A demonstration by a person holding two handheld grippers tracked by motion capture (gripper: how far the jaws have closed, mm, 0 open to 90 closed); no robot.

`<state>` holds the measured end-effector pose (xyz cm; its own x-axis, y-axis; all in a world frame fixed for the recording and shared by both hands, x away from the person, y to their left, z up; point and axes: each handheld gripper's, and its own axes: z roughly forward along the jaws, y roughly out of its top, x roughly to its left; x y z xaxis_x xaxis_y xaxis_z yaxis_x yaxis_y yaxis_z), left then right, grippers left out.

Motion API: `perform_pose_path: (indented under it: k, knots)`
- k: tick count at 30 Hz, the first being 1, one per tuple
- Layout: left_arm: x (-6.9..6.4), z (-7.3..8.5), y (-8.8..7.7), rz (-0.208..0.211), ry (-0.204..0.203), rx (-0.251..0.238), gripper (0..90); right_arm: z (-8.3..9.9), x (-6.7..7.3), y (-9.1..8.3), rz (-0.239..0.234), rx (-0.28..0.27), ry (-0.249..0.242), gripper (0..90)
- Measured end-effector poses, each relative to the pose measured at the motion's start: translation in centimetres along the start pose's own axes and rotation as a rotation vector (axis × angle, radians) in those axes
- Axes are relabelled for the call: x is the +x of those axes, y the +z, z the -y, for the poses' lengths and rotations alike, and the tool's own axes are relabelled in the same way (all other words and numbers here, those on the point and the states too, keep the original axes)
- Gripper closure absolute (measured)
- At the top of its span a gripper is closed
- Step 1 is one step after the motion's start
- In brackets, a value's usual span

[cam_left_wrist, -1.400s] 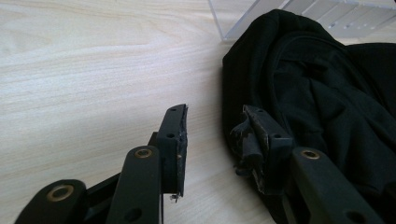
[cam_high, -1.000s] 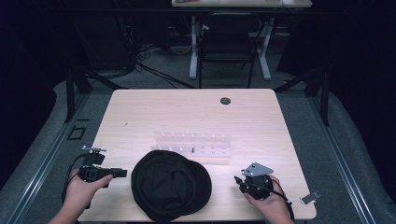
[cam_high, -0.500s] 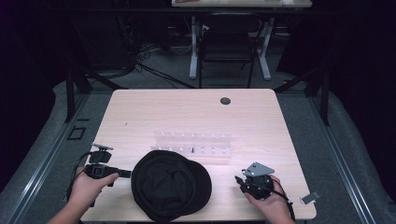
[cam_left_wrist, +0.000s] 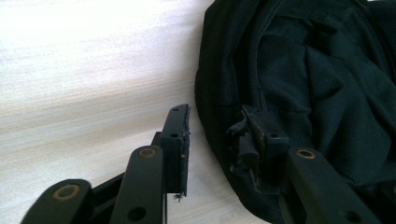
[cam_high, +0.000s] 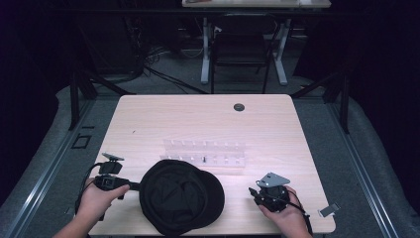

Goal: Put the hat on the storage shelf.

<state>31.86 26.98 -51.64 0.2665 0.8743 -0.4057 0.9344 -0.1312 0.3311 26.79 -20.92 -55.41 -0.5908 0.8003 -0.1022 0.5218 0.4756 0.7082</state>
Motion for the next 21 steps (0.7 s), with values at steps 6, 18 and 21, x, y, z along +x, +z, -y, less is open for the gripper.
perform_pose_path:
  k: [6,18,21]
  knots:
    - [0.2,-0.1,0.7,0.027,-0.034,0.021,65.7,0.0,-0.1,-0.1,-0.001,0.013,0.004,61.6]
    - [0.3,-0.2,1.6,0.023,-0.055,0.055,69.0,-0.1,0.0,-0.2,0.007,0.002,0.009,61.1]
    - [0.4,-0.1,1.8,0.025,-0.064,0.065,69.6,-0.1,0.0,-0.2,0.006,0.009,0.01,61.2]
